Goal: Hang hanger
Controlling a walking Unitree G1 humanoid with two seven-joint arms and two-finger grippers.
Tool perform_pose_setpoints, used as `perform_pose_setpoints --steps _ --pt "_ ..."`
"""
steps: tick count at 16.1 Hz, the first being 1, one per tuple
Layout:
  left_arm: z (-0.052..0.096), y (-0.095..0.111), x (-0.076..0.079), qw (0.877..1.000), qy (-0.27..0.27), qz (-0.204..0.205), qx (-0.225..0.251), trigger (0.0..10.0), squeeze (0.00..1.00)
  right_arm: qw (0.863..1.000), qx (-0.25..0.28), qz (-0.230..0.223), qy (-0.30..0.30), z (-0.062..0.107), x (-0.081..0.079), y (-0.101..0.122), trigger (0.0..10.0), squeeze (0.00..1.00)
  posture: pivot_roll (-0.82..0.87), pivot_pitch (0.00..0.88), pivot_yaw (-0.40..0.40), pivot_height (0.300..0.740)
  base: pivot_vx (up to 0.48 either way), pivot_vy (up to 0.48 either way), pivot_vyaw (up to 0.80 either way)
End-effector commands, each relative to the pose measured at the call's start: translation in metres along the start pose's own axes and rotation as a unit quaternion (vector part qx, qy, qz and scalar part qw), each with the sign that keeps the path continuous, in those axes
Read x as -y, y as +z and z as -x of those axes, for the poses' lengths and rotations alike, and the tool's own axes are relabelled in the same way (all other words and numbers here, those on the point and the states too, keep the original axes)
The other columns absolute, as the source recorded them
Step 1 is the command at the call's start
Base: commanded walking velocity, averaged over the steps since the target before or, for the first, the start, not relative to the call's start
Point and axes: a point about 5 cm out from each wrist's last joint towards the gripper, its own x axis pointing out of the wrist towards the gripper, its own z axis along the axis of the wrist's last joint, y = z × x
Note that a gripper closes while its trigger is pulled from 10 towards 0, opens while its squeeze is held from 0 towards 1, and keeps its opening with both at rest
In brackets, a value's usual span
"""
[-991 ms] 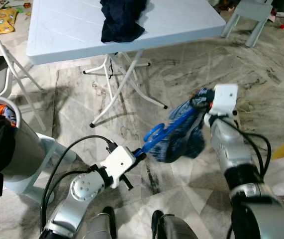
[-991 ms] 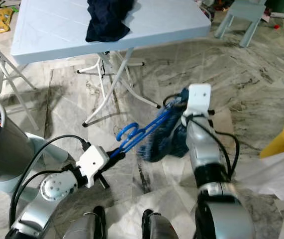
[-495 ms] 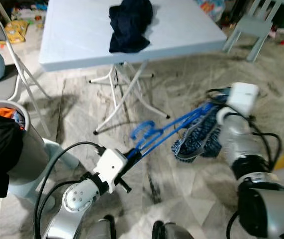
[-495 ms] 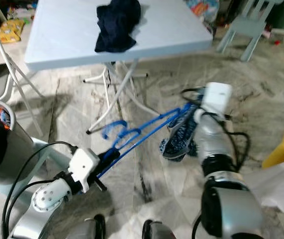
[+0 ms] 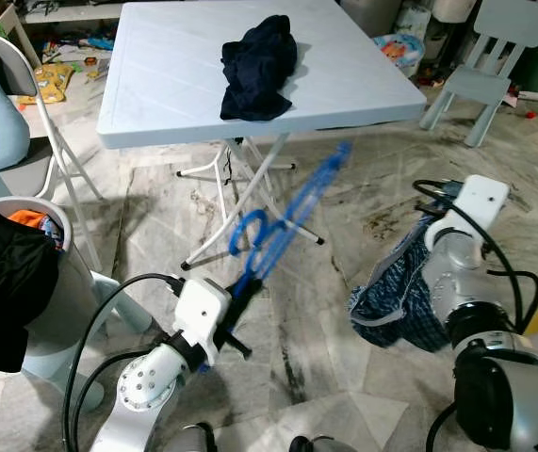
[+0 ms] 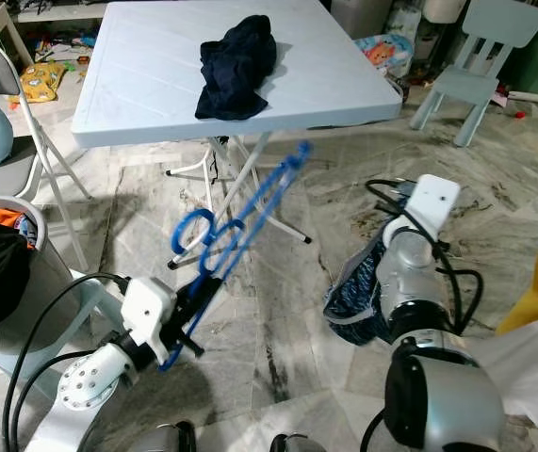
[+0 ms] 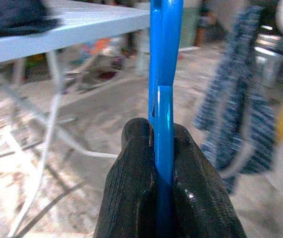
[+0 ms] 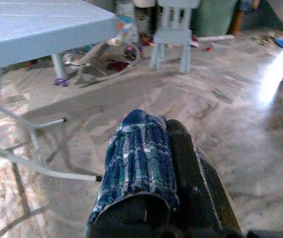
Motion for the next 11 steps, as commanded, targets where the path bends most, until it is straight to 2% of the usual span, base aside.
perform_pose_setpoints --steps 1,2,3,4,7,8,10,11 --pt "-0.003 0.001 -0.006 1.0 0.029 0.002 -0.001 2.2 0.0 1.0 0.0 0.01 0.011 0.004 0.0 -0.007 0.0 0.0 0.06 0.066 -0.058 0.74 0.0 0.0 0.0" --pt "-0.005 0.002 -0.009 0.999 0.043 0.01 0.002 0.0 0.0 1.0 -0.001 0.007 0.009 0.006 0.002 -0.011 0.0 0.0 0.05 0.066 -0.057 0.74 0.0 0.0 0.0" --pt "-0.005 0.002 -0.01 0.999 0.048 0.015 0.005 0.0 0.0 1.0 -0.002 0.005 0.007 0.006 0.003 -0.012 0.0 0.0 0.05 0.067 -0.056 0.74 0.0 0.0 0.0" --pt "-0.007 0.004 -0.018 0.997 0.073 0.029 0.009 0.0 0.0 1.0 0.005 -0.02 0.016 0.01 0.008 -0.016 0.0 0.0 0.05 0.067 -0.054 0.74 0.0 0.0 0.0" --pt "-0.006 0.004 -0.028 0.993 0.112 0.017 0.006 0.0 0.0 0.999 0.012 -0.024 0.044 0.014 0.006 -0.018 0.0 0.0 0.05 0.063 -0.054 0.74 0.186 0.0 0.0" --pt "-0.005 0.006 -0.041 0.986 0.165 0.013 0.008 0.0 0.0 0.995 0.027 -0.005 0.096 0.024 -0.003 -0.021 0.0 0.0 0.05 0.058 -0.056 0.74 0.364 0.0 0.0" --pt "-0.003 0.008 -0.05 0.978 0.206 0.003 0.006 0.0 0.0 0.991 0.034 -0.014 0.131 0.034 -0.011 -0.023 0.0 0.0 0.05 0.054 -0.054 0.74 0.36 0.0 0.0" --pt "0.001 0.007 -0.057 0.971 0.241 -0.012 0.0 0.0 0.0 0.986 0.036 -0.024 0.162 0.044 -0.022 -0.025 0.0 0.0 0.05 0.05 -0.051 0.74 0.349 0.0 0.0"
